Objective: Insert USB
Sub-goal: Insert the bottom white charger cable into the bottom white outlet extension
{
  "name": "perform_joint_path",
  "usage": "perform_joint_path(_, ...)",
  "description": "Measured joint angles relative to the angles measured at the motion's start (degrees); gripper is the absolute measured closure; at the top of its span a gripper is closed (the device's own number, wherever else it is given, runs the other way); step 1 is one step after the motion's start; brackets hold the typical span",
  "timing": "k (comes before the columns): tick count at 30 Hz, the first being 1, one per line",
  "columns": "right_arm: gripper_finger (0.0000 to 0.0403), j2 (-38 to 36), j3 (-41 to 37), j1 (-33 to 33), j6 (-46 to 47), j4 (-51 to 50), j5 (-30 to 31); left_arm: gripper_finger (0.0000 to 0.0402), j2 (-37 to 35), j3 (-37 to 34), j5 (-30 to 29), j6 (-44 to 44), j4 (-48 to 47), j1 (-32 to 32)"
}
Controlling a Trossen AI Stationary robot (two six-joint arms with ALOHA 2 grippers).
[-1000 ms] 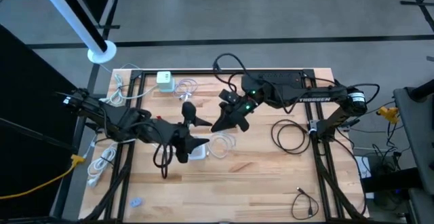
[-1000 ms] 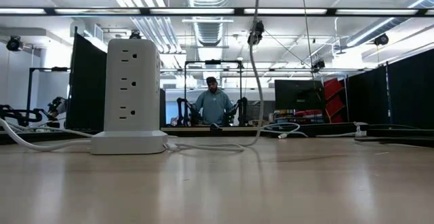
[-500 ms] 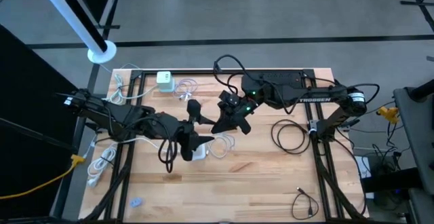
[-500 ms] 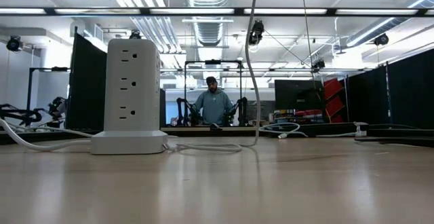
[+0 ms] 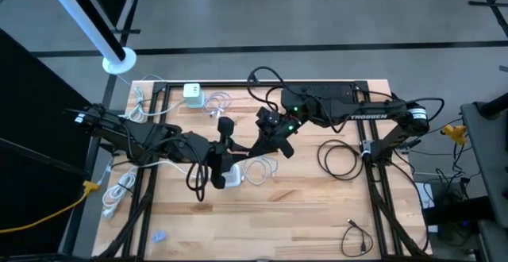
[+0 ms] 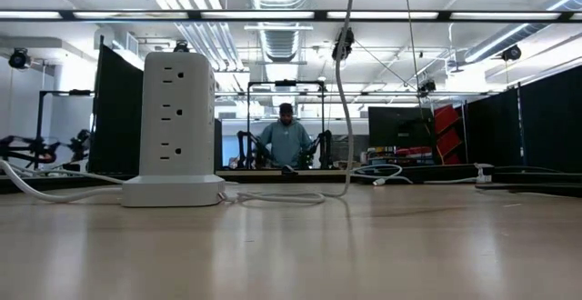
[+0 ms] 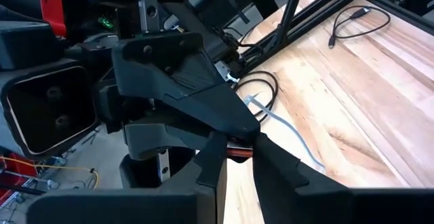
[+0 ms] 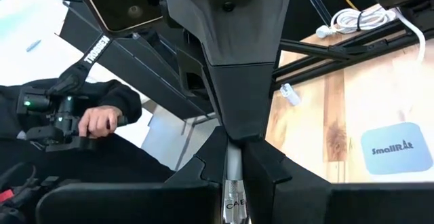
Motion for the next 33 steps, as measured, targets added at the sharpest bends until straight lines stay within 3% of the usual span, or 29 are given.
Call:
perform_joint_path(6,0.0377,0.0,0.0,0.0,-1.4,-0.1,0.5,0.0362,0.0,0.0,-0.1,-2.0,-0.2,0.0)
perform_joint_path(13,0.0276,-0.3,0.0,-0.4,-1.6,0.2,0.4,0.0362,0.0,0.0,-1.0,-3.2,-0.5,0.0)
perform_joint_path(18,0.0231,-1.5,0.0,-1.5,-3.7,-0.8,0.7,0.0363,-0.2,0.0,-2.8,-5.7,-0.6,0.0)
perform_joint_path(28,0.0225,-6.3,-0.2,-4.5,-16.9,-12.1,9.4,0.0363,-0.9,0.0,-3.2,-9.6,-1.3,-0.1)
perform_joint_path(33,0.0225,-8.7,-0.1,-4.3,-26.3,-14.6,16.4,0.0363,-1.6,0.0,-4.6,-20.3,-4.4,0.9)
